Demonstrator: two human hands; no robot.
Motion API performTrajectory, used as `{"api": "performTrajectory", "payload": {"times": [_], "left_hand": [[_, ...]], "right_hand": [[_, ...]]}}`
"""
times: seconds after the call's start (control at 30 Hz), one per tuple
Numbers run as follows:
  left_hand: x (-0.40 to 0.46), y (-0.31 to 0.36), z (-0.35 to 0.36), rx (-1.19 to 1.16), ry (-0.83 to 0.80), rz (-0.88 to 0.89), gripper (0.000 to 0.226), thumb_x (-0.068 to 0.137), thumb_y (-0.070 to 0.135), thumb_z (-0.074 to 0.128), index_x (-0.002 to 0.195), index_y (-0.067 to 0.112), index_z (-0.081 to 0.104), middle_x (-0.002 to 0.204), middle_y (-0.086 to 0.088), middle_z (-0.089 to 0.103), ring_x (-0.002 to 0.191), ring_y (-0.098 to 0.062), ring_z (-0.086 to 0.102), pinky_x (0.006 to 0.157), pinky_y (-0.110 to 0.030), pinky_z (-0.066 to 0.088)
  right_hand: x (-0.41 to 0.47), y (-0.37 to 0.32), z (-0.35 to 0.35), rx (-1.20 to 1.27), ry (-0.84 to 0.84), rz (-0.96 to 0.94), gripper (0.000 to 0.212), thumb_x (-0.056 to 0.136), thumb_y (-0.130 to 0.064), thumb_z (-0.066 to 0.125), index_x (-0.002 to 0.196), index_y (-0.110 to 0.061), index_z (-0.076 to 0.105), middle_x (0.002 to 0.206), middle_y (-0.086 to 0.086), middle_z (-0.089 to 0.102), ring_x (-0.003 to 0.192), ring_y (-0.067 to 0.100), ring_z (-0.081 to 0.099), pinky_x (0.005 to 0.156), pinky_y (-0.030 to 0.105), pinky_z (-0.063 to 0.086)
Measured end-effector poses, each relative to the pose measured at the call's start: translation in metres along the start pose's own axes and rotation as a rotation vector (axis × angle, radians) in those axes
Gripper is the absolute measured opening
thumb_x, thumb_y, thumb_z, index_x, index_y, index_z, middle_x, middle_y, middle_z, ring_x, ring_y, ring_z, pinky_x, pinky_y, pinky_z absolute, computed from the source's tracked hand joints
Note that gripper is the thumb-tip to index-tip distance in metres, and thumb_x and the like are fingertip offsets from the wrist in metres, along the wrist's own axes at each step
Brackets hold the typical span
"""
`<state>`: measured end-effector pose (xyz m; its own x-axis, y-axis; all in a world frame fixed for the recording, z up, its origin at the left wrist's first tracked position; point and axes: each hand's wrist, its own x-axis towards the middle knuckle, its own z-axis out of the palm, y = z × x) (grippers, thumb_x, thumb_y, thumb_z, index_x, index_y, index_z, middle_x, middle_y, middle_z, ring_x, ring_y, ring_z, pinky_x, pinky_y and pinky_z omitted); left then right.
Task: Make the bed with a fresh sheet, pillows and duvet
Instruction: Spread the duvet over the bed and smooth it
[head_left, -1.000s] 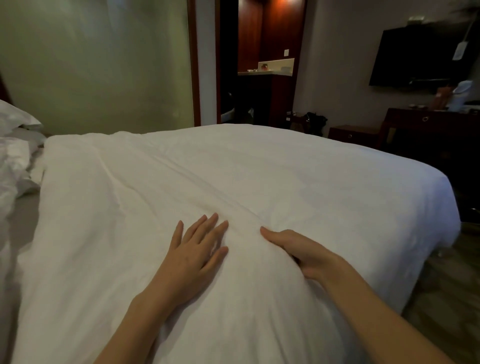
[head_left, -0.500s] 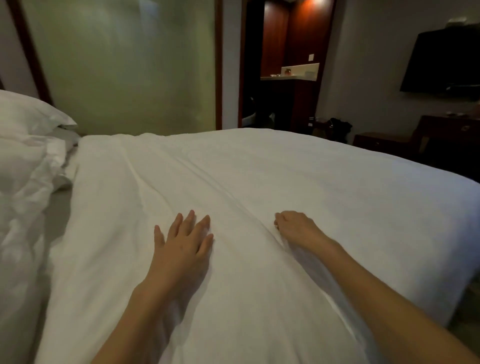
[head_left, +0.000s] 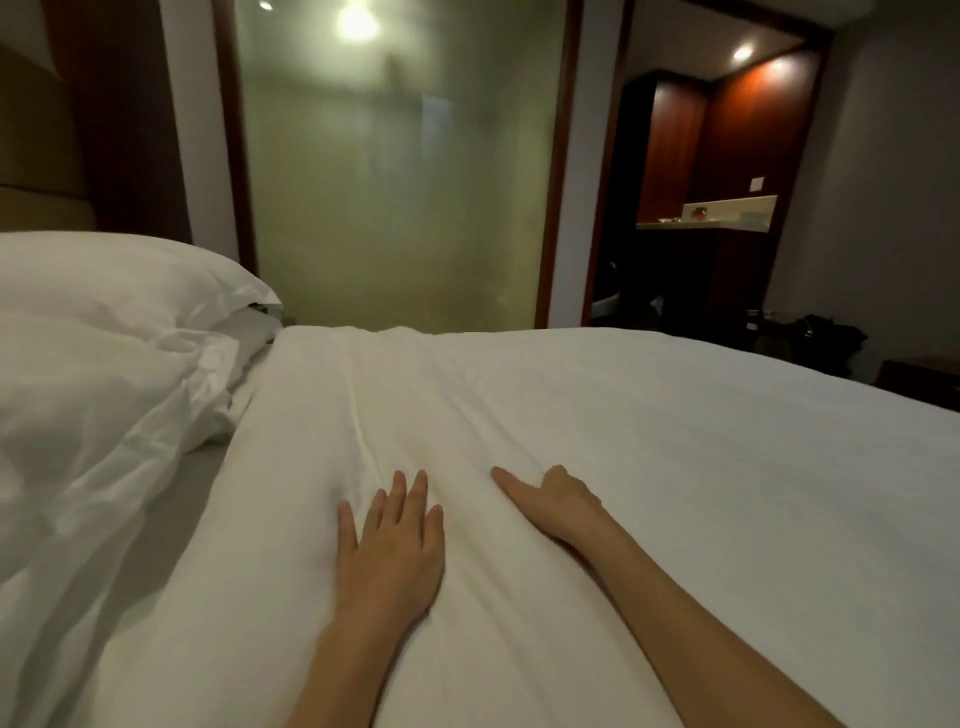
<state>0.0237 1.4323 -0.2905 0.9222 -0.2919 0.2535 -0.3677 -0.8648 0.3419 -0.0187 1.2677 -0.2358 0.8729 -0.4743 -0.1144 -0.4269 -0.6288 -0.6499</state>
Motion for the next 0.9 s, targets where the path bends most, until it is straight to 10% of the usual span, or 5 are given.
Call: {"api": "performTrajectory", "payload": {"times": [0.2, 0.37, 0.5, 0.63, 0.9], "left_hand": [[0.028, -0.022, 0.013, 0.012, 0.235, 0.204, 0.047, 0.095, 0.018, 0.025, 0.131, 0.002, 0.049, 0.139, -0.01, 0.052, 0.123, -0.026, 0.056, 0.103, -0.065, 0.033], [0.025, -0.019, 0.004, 0.072, 0.116, -0.004, 0.053, 0.099, 0.043, 0.01, 0.151, 0.033, 0.018, 0.157, 0.022, 0.01, 0.146, -0.003, 0.004, 0.106, -0.05, -0.028], [0.024, -0.02, 0.001, 0.145, 0.048, -0.081, 0.051, 0.101, 0.041, 0.012, 0.152, 0.033, 0.013, 0.158, 0.02, 0.006, 0.146, -0.004, -0.001, 0.099, -0.058, -0.029], [0.023, -0.027, -0.003, 0.186, -0.001, -0.125, 0.051, 0.1, 0.037, 0.013, 0.151, 0.033, 0.015, 0.159, 0.018, 0.006, 0.146, -0.004, -0.002, 0.09, -0.059, -0.033], [0.026, -0.028, -0.01, -0.029, 0.082, -0.15, 0.049, 0.101, 0.045, 0.019, 0.148, 0.033, 0.025, 0.154, 0.02, 0.024, 0.145, -0.006, 0.011, 0.105, -0.061, -0.022]], "right_hand": [[0.051, -0.026, -0.035, -0.022, 0.262, -0.235, 0.035, 0.101, -0.032, 0.041, 0.109, -0.004, 0.06, 0.116, 0.016, 0.06, 0.107, 0.029, 0.056, 0.08, 0.029, 0.04], [0.052, 0.046, -0.029, 0.167, -0.005, 0.055, 0.037, 0.099, -0.032, 0.05, 0.107, 0.003, 0.061, 0.093, 0.01, 0.063, 0.075, 0.017, 0.056, 0.058, 0.024, 0.039], [0.071, 0.048, -0.016, -0.101, -0.002, 0.105, 0.046, 0.096, -0.033, 0.049, 0.121, 0.005, 0.054, 0.121, 0.018, 0.06, 0.093, 0.024, 0.057, 0.065, 0.022, 0.037], [0.075, 0.021, -0.029, 0.252, -0.064, 0.053, 0.065, 0.094, -0.058, 0.044, 0.126, -0.004, 0.057, 0.126, 0.013, 0.061, 0.107, 0.027, 0.061, 0.09, 0.029, 0.046], [0.045, -0.026, -0.013, 0.947, -0.182, -0.083, 0.032, 0.1, -0.023, 0.047, 0.122, -0.002, 0.057, 0.083, 0.0, 0.069, 0.054, 0.006, 0.064, 0.048, 0.012, 0.049]]}}
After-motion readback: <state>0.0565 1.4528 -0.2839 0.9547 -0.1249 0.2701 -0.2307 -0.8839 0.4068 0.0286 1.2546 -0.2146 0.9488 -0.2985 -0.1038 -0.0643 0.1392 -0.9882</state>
